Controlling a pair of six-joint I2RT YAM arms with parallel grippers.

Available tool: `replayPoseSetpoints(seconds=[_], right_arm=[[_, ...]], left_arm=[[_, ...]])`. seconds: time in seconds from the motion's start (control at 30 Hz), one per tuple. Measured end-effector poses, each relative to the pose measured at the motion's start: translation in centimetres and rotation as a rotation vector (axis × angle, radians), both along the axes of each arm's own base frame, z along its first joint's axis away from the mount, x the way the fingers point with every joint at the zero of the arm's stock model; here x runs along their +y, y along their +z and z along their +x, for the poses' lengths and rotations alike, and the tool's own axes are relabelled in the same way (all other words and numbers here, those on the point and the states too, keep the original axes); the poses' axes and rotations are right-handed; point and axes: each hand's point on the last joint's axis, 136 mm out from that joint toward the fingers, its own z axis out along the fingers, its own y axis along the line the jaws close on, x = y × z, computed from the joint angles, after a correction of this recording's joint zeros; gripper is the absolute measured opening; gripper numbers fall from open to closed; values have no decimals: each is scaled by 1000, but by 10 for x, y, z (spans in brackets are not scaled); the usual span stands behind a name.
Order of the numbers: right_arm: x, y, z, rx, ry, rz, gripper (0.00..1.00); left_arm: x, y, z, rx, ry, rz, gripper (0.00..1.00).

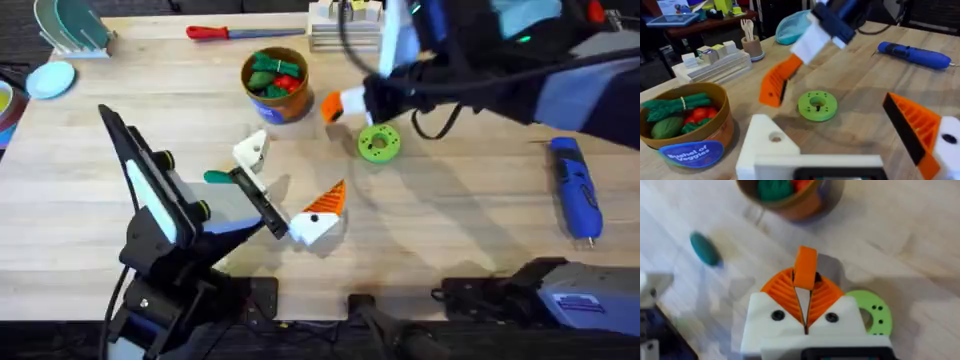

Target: Pick up the gripper from the table and insert it into the empty holder that is missing its gripper. Then pick up a screw, insert it into the mounting hole, and use the screwdriver to tighten it. Finally, clean up the table by picking up the vegetable and placing it into the bucket.

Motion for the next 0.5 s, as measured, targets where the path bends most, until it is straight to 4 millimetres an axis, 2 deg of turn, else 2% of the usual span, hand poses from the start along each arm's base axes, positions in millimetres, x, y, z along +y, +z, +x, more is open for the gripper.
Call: replayPoseSetpoints(seconds=[0.1,0.23,0.3,0.43,0.5], right_arm=[[-4,10,9,10,-73,55,10],[0,4,9,84,-130,100,10],[7,4,8,115,-120,144,10],[23,23,3,154,-32,285,10],[25,30,-2,192,9,344,9]], left_arm=[[0,0,0,0,0,0,993],[0,0,0,0,0,0,993],[0,0,0,0,0,0,993],[0,0,0,0,0,0,993],[0,0,0,0,0,0,993]])
